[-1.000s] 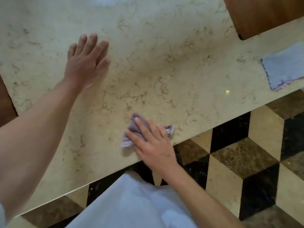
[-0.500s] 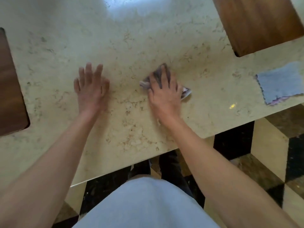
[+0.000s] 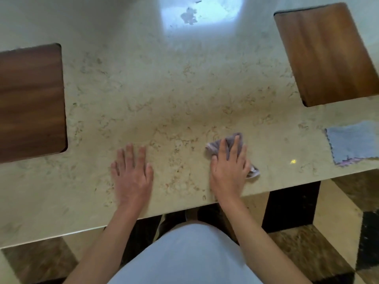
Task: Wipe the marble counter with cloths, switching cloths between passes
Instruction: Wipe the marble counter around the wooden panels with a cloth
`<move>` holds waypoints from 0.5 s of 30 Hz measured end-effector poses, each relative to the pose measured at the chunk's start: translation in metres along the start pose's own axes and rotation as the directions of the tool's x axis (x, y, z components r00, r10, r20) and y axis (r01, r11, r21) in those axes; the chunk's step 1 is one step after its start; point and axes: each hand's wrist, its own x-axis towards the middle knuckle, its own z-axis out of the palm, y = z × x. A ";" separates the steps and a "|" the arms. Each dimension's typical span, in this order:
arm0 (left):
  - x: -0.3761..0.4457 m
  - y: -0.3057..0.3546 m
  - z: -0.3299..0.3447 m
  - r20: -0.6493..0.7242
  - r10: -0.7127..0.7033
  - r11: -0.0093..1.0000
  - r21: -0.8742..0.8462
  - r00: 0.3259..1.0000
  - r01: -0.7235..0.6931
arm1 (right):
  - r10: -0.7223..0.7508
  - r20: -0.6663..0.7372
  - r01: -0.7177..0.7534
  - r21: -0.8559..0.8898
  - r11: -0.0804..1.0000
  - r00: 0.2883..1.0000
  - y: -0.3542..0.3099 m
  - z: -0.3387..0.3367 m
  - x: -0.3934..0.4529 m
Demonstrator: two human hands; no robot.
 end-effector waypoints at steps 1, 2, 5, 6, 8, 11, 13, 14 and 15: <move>0.006 0.001 0.000 0.009 0.000 1.000 0.006 1.000 0.000 | -0.104 0.018 0.104 -0.023 0.994 0.994 -0.017 0.007 -0.006; 0.008 0.001 0.004 0.016 -0.005 1.000 -0.005 1.000 0.005 | -0.180 0.057 0.180 0.000 0.984 0.982 -0.028 0.011 -0.015; 0.013 0.013 -0.044 -0.097 -0.063 0.995 -0.078 0.993 0.056 | -0.302 0.074 0.285 0.181 0.941 0.950 -0.044 -0.041 -0.006; 0.018 0.020 -0.046 -0.100 -0.068 0.995 -0.085 0.993 0.060 | -0.302 0.059 0.274 0.283 0.919 0.951 -0.040 -0.047 0.004; 0.012 0.034 -0.049 -0.101 -0.110 0.981 -0.174 0.989 0.092 | -0.217 0.031 0.175 0.488 0.855 0.976 -0.020 -0.058 0.010; 0.002 0.067 -0.056 -0.030 -0.231 0.821 -0.543 0.972 0.178 | -0.052 0.099 -0.020 0.610 0.792 0.994 -0.009 -0.063 0.034; 0.001 0.091 -0.066 0.109 -0.288 0.656 -0.701 0.951 0.279 | -0.112 0.175 -0.007 0.565 0.825 0.978 -0.016 -0.069 0.055; 0.000 0.101 -0.066 0.194 -0.291 0.613 -0.714 0.937 0.338 | -0.171 0.203 0.043 0.516 0.856 0.964 -0.020 -0.069 0.063; -0.001 0.109 -0.065 0.248 -0.287 0.602 -0.704 0.925 0.376 | -0.222 0.225 0.096 0.463 0.881 0.949 -0.024 -0.070 0.069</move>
